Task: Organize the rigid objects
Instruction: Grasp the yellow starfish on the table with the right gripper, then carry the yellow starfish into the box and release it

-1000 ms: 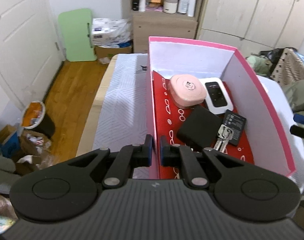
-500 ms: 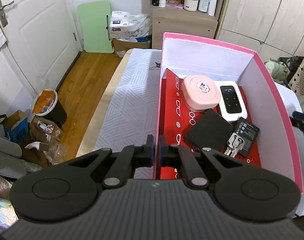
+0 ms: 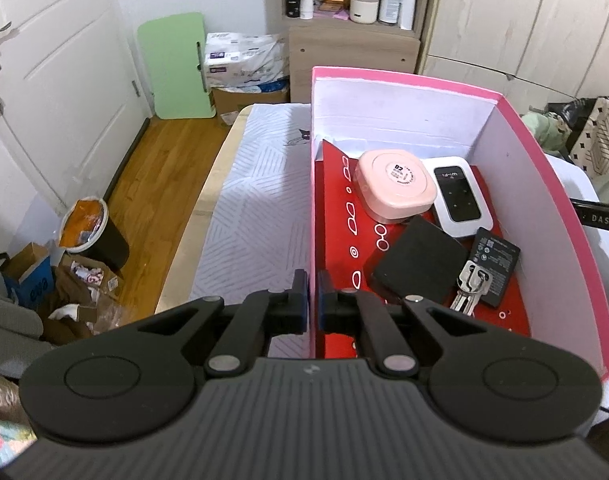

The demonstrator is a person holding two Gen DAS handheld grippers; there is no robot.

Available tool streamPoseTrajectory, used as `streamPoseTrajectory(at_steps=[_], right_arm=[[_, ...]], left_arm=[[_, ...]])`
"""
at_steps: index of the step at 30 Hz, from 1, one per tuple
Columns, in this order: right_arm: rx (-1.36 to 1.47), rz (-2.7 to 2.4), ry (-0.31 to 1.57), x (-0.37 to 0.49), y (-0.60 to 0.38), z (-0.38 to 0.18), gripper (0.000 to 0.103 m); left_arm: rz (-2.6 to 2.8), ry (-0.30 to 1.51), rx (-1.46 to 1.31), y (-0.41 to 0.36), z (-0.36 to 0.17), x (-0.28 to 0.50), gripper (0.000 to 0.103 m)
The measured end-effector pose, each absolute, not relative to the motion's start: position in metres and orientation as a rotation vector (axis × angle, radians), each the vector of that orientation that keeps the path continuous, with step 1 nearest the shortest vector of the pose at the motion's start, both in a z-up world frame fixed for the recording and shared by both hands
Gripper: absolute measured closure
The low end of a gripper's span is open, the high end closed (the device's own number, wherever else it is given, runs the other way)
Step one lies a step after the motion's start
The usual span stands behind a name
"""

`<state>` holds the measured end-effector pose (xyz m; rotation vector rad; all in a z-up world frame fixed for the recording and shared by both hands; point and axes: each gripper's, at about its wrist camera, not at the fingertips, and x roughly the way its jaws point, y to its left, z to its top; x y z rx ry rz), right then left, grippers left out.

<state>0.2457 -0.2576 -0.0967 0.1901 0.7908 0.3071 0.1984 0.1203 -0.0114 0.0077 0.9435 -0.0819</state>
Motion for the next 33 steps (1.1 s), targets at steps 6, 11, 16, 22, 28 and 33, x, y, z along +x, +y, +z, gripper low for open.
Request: streamPoseTrajectory(at_steps=[6,11,16,22,28,33], right_arm=[[0.192,0.324,0.774,0.224,-0.254,-0.092,0.043],[0.201,0.333,0.733,0.202,-0.251,-0.076,0.043],[0.198,0.429,0.635,0.172,-0.24,-0.031,0.043],[-0.04,0.611,0.54,0.141,-0.177,0.021,0.043],[-0.102,0.826,0.737,0.166,-0.111,0.017,0.043],[-0.101,0.893,0.98,0.189,-0.076,-0.001,0.043]], left_arm=[[-0.118,0.927,0.017,0.123,-0.01,0.195,0.099],[-0.131,0.908,0.038,0.123,-0.011,0.192,0.099],[-0.135,0.911,0.039,0.123,-0.01,0.191,0.099],[-0.147,0.913,0.073,0.121,-0.011,0.191,0.098],[-0.18,0.921,0.047,0.128,-0.01,0.192,0.097],[-0.215,0.911,-0.036,0.139,-0.01,0.19,0.096]])
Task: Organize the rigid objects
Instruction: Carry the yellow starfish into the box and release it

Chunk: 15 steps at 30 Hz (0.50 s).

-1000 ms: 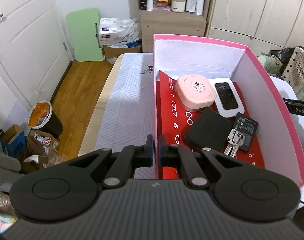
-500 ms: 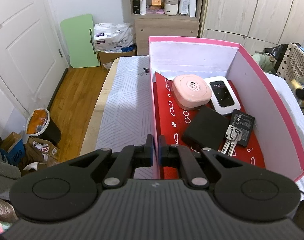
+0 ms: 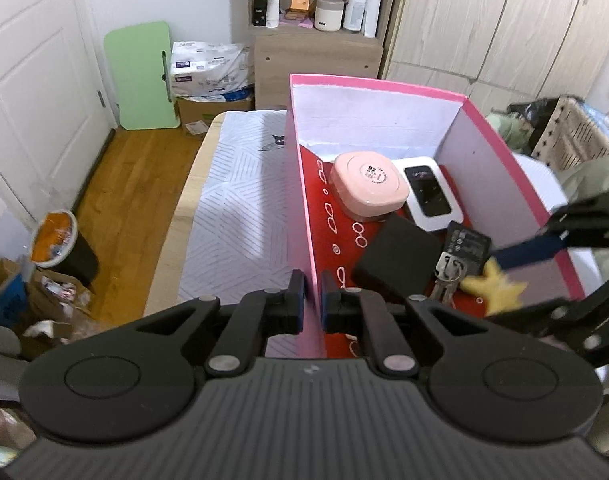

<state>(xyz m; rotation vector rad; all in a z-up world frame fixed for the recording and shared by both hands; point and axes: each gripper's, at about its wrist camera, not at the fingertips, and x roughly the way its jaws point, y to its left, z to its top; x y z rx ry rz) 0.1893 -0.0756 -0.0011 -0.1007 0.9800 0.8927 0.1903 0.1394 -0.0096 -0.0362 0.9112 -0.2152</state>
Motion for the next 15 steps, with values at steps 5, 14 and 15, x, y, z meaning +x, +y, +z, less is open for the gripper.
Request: streamPoseTrajectory(at_steps=[5,14,15], right_arm=[[-0.179,0.844,1.057,0.189,-0.057,-0.01,0.042],[-0.065,0.866,0.989,0.182,-0.087,0.013,0.038],[-0.046,0.869,0.956,0.177,-0.094,0.021,0.038]], left_arm=[[-0.235,0.907,-0.05,0.142,-0.011,0.19,0.095],[-0.25,0.898,-0.04,0.143,-0.011,0.189,0.094],[-0.252,0.898,-0.047,0.144,-0.011,0.189,0.094]])
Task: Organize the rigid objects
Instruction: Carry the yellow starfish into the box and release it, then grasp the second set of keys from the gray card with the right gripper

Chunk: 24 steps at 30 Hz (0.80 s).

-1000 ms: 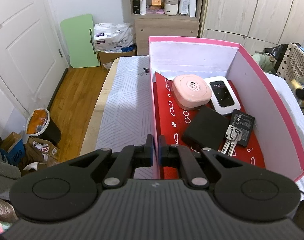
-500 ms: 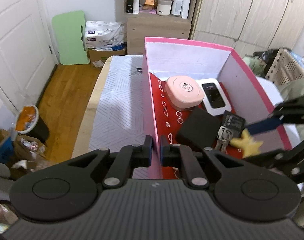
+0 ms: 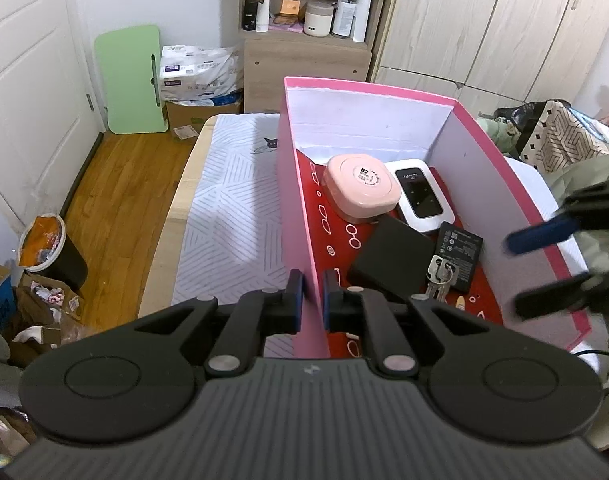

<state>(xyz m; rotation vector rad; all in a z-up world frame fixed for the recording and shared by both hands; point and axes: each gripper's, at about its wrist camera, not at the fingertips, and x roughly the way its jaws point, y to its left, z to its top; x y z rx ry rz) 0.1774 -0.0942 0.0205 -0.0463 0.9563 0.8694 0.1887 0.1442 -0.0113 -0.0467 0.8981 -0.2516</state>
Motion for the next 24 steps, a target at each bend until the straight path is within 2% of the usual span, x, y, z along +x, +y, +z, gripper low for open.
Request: streamPoseTrajectory(at_steps=[2,5,9,14,24], right_arm=[[0.003,0.867,0.884,0.169,-0.114,0.034,0.038],[0.078,0.84,0.766,0.158,-0.146,0.046,0.031],[0.138,0.783,0.76,0.156,-0.187,0.04,0.023],[0.123,0.631,0.744,0.151,-0.226,0.01,0.023],[-0.065,0.457,0.745,0.159,-0.229,-0.048,0.023]], left_arm=[[-0.254,0.897,-0.053,0.145,-0.011,0.189,0.094],[-0.254,0.897,-0.054,0.145,-0.011,0.189,0.094],[-0.26,0.909,-0.031,0.143,-0.01,0.191,0.094],[-0.26,0.91,-0.008,0.141,-0.008,0.19,0.094],[-0.258,0.907,-0.02,0.141,-0.007,0.189,0.094]])
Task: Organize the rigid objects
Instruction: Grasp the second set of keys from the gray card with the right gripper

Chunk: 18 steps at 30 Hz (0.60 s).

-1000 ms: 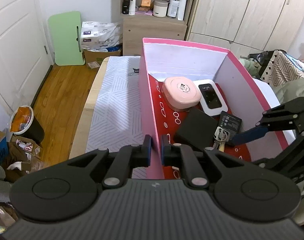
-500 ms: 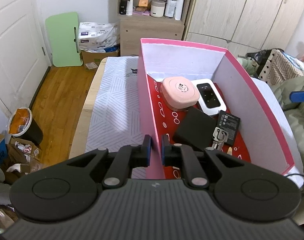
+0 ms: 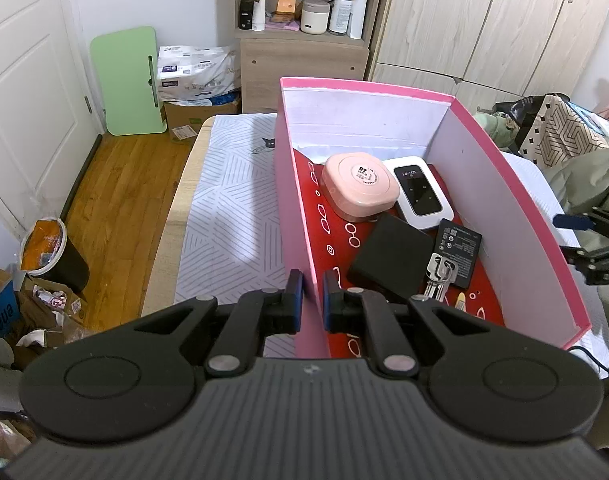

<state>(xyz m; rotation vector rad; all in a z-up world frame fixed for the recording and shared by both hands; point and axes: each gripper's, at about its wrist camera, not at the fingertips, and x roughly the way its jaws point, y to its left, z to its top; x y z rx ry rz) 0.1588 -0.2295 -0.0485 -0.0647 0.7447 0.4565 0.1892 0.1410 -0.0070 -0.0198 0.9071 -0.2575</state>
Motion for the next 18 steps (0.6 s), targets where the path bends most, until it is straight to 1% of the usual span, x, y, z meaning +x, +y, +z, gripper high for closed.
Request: streamPoseTrajectory(at_steps=[5,6,7,9,14,15,16,17,18], right_arm=[[-0.023,0.436,0.687,0.177,-0.233,-0.055,0.024],[-0.017,0.437,0.677,0.182,-0.233,-0.055,0.027],[-0.014,0.438,0.675,0.187,-0.232,-0.056,0.034],[-0.024,0.443,0.687,0.199,-0.228,-0.06,0.04],[-0.015,0.428,0.73,0.224,-0.222,-0.073,0.041],[-0.027,0.42,0.737,0.226,-0.219,-0.077,0.047],[-0.041,0.419,0.743,0.226,-0.218,-0.08,0.056],[-0.064,0.409,0.737,0.224,-0.215,-0.082,0.062],[-0.09,0.399,0.727,0.221,-0.214,-0.083,0.081]], left_arm=[[-0.258,0.908,-0.016,0.141,-0.007,0.189,0.094],[-0.257,0.908,-0.019,0.141,-0.007,0.189,0.094],[-0.257,0.907,-0.02,0.141,-0.007,0.189,0.094],[-0.258,0.908,-0.02,0.141,-0.007,0.189,0.094],[-0.259,0.908,-0.02,0.141,-0.007,0.189,0.094],[-0.259,0.907,-0.019,0.141,-0.007,0.189,0.094],[-0.259,0.907,-0.018,0.141,-0.007,0.189,0.094],[-0.259,0.907,-0.019,0.142,-0.007,0.189,0.094],[-0.259,0.907,-0.02,0.142,-0.007,0.189,0.094]])
